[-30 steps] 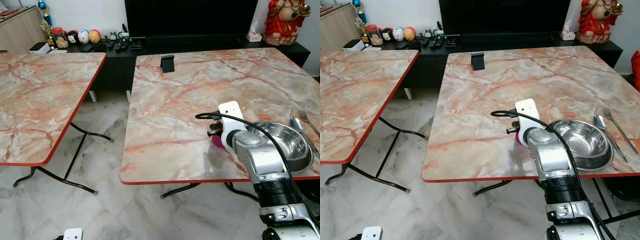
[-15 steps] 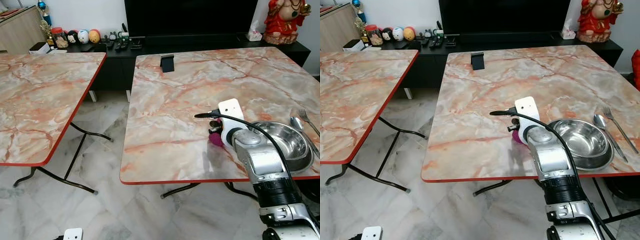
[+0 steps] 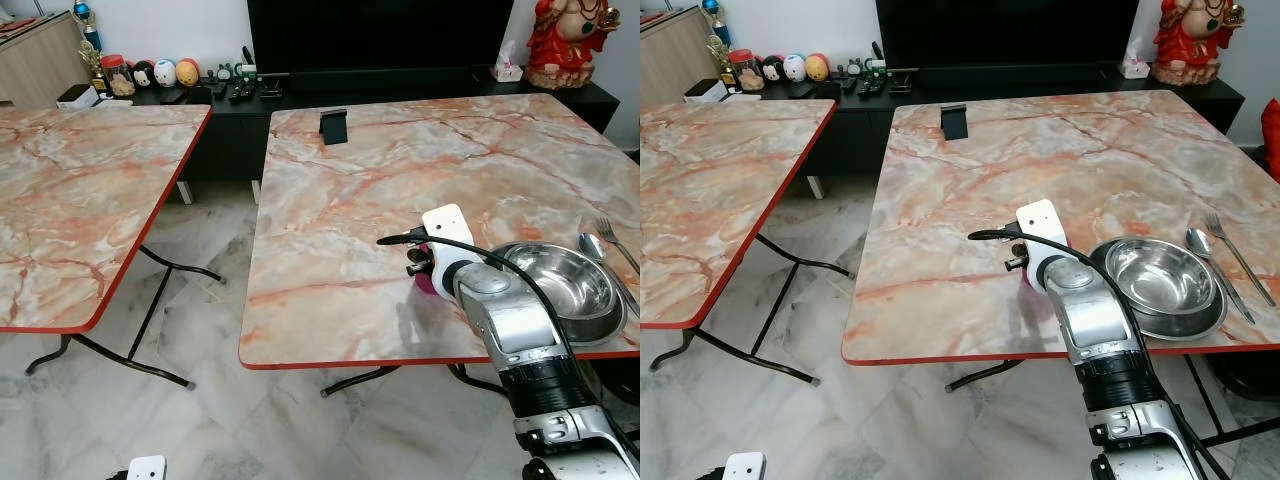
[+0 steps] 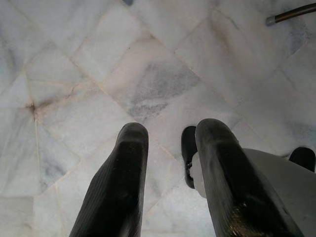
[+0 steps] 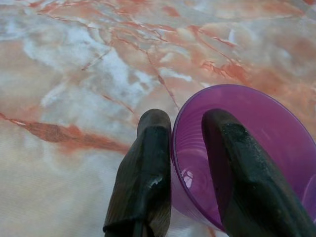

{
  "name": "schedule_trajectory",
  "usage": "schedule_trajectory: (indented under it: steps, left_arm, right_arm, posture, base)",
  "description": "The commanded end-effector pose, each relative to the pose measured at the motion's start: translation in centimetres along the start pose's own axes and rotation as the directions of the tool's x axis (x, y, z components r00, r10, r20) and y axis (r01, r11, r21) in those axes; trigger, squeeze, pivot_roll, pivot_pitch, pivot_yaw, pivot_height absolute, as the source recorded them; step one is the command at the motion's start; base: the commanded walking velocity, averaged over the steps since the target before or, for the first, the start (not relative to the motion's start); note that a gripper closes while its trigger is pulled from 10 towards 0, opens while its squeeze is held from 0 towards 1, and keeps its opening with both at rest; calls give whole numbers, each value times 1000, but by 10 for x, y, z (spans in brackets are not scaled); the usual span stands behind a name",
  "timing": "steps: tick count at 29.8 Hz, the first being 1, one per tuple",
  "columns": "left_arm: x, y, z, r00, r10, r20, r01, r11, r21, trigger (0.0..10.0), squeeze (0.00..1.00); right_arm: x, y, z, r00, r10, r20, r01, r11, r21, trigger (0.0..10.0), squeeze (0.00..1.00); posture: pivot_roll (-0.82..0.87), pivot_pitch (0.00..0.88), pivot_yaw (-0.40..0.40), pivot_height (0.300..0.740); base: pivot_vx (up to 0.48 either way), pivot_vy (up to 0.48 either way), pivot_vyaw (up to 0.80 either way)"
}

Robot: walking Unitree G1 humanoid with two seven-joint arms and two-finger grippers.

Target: Setting the table

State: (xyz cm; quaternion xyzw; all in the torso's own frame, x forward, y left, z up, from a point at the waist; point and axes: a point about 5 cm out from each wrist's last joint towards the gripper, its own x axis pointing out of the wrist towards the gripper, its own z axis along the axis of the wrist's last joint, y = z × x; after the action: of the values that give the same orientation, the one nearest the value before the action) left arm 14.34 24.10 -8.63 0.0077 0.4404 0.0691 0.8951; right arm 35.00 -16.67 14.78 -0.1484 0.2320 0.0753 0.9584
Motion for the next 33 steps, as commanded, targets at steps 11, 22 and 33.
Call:
schedule_trajectory:
  steps: [11, 22, 33]
  left_arm:
    - [-2, 2, -7, 1000, 4, -31, -4, 1000, -1, 10000, 0]
    - [-2, 3, -8, 999, 6, -38, -6, 1000, -4, 10000, 0]
    - [-2, 2, -9, 999, 3, -41, -4, 1000, -3, 10000, 0]
  right_arm:
    - [0, -3, 1, 1000, -15, 7, 15, 1000, 6, 10000, 1000]
    - [0, -6, 2, 999, -39, 12, 39, 999, 3, 10000, 1000]
    - [0, -7, 5, 998, -51, 29, 51, 999, -10, 10000, 0]
  posture:
    - [-100, 0, 60, 740]
    - [-98, 0, 59, 740]
    - [-98, 0, 59, 740]
  base:
    - [0, 0, 0]
    - [0, 0, 0]
    - [0, 0, 0]
